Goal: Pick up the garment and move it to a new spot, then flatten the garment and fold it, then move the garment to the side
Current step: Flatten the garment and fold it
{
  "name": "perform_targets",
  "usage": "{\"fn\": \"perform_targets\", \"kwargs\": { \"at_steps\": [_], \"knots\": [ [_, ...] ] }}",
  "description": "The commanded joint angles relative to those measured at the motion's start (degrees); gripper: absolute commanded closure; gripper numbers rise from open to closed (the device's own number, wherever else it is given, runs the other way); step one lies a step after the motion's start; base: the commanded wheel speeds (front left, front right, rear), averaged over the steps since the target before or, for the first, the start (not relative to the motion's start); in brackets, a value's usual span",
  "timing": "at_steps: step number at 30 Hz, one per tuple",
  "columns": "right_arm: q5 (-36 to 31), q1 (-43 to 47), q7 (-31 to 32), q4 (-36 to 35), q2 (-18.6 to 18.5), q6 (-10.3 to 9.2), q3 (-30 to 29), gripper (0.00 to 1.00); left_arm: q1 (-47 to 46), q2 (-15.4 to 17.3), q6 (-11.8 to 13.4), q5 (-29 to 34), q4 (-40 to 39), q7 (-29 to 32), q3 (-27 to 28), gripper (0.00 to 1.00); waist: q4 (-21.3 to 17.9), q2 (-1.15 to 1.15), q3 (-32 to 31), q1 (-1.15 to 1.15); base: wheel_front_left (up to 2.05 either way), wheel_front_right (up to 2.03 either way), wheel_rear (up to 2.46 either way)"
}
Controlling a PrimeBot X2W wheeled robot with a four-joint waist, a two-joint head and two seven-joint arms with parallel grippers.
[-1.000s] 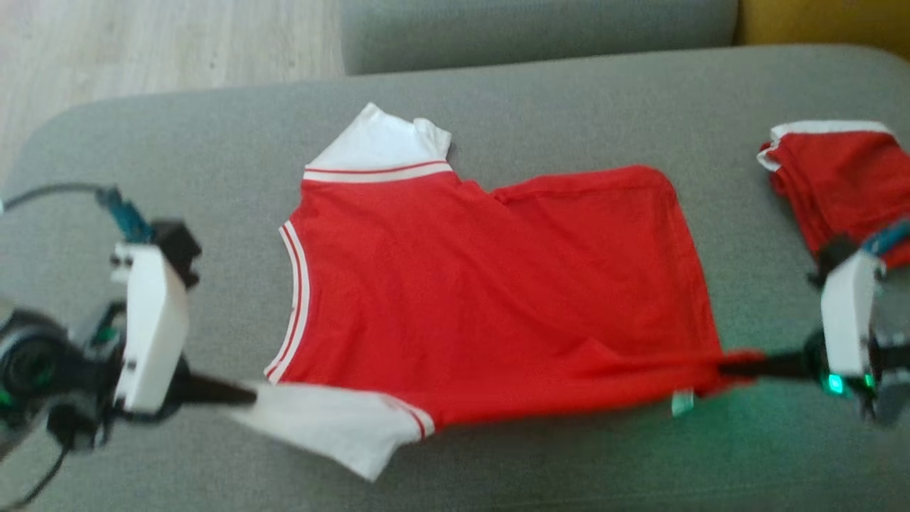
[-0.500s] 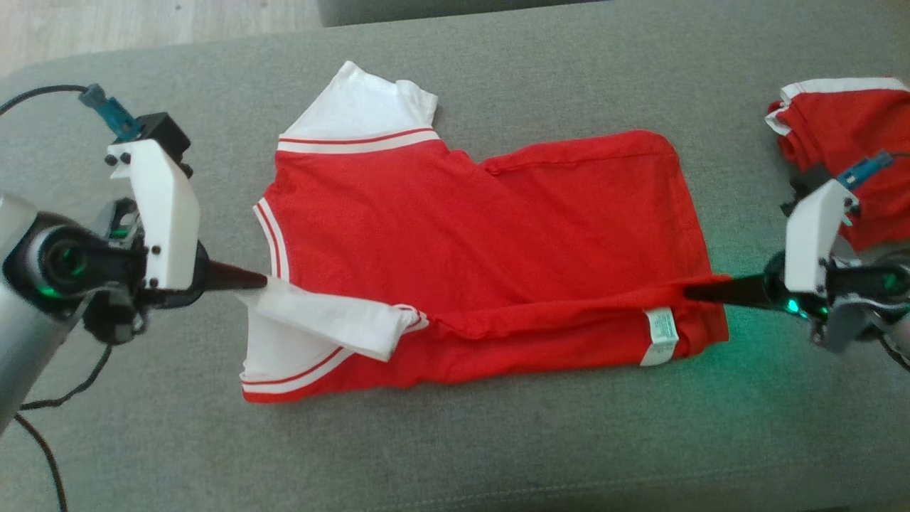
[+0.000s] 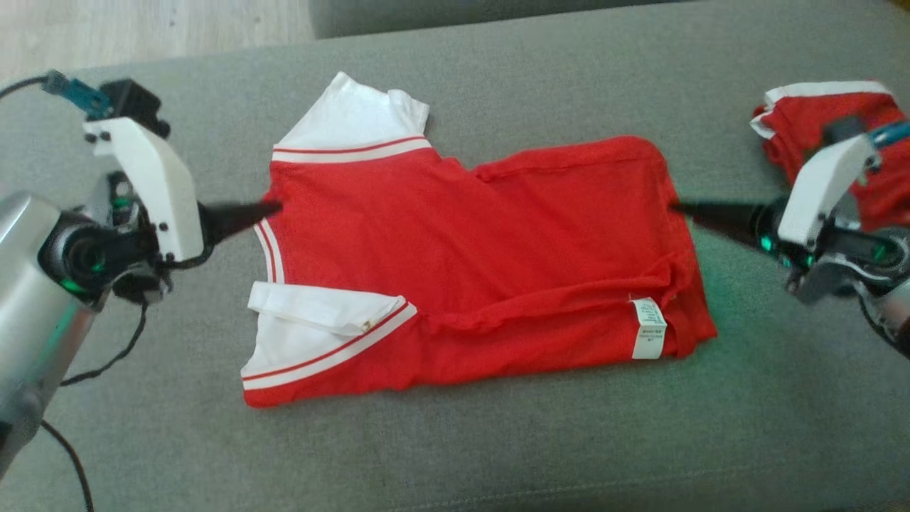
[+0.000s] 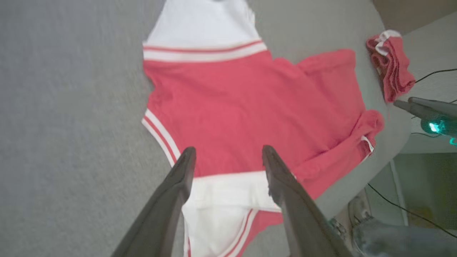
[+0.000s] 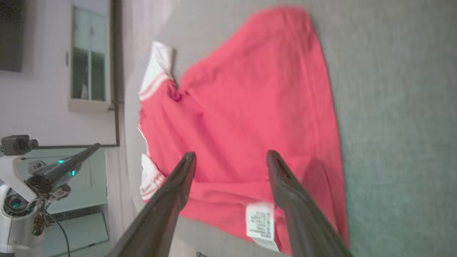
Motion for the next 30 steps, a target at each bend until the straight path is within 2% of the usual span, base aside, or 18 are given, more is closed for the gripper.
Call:
{"fn": "perform_targets", "kwargs": {
  "at_steps": [1,4,6,9,14,18,23,27,30],
  "knots": [
    [-0.60,-0.42,-2.08,-1.67,-2.21,-0.04,-1.36,0.00,-3.62,2.32,-0.57,0.86,-1.31,-1.55,3.40,0.00,0.23,0.00,-0.82,0.00,0.00,0.00,0.00],
    [-4.58,1.88,-13.26,-7.39,-4.51,-0.04,-3.88,0.00,-2.30,2.66,-1.65,5.16,-2.82,-11.55,4.22,0.00,0.58,0.00,-2.46,0.00,0.00,0.00,0.00],
    [-7.53,4.32,-21.58,-11.18,-5.77,-0.04,-5.43,0.00,-0.85,3.10,-1.33,9.08,-3.83,-18.94,4.51,0.00,0.84,0.00,-3.56,0.00,0.00,0.00,0.00],
    [-12.16,8.71,-33.48,-15.76,-7.70,-0.04,-7.02,0.00,2.10,2.98,2.28,14.14,-5.82,-30.16,5.62,0.00,1.40,0.00,-5.04,0.00,0.00,0.00,0.00],
    [-20.48,16.33,-50.71,-18.27,-9.50,-0.04,-8.56,0.00,9.71,3.12,10.48,19.70,-12.24,-45.44,7.83,0.00,2.02,0.00,-6.64,0.00,0.00,0.00,0.00],
    [-28.44,21.89,-53.99,-17.30,-7.40,-0.04,-13.82,0.00,17.64,3.62,16.75,21.76,-18.14,-51.94,9.36,0.00,2.03,0.00,-7.23,0.00,0.00,0.00,0.00],
    [-46.94,31.66,-54.08,-18.29,1.10,-0.04,-30.01,0.00,28.25,2.58,23.62,25.67,-25.17,-53.99,13.31,0.00,1.68,0.00,-7.38,0.00,0.00,0.00,0.00],
    [-60.06,41.23,-54.09,-20.14,8.93,-0.04,-39.13,0.00,36.90,-1.84,25.61,32.02,-30.12,-54.06,18.39,0.00,2.06,0.00,-7.65,0.00,0.00,0.00,0.00],
    [-66.06,45.55,-54.09,-20.96,12.90,-0.04,-42.15,0.00,41.20,-4.65,24.89,35.96,-31.06,-54.08,19.70,0.00,2.32,0.00,-7.72,0.00,0.00,0.00,0.00]
  ]
}}
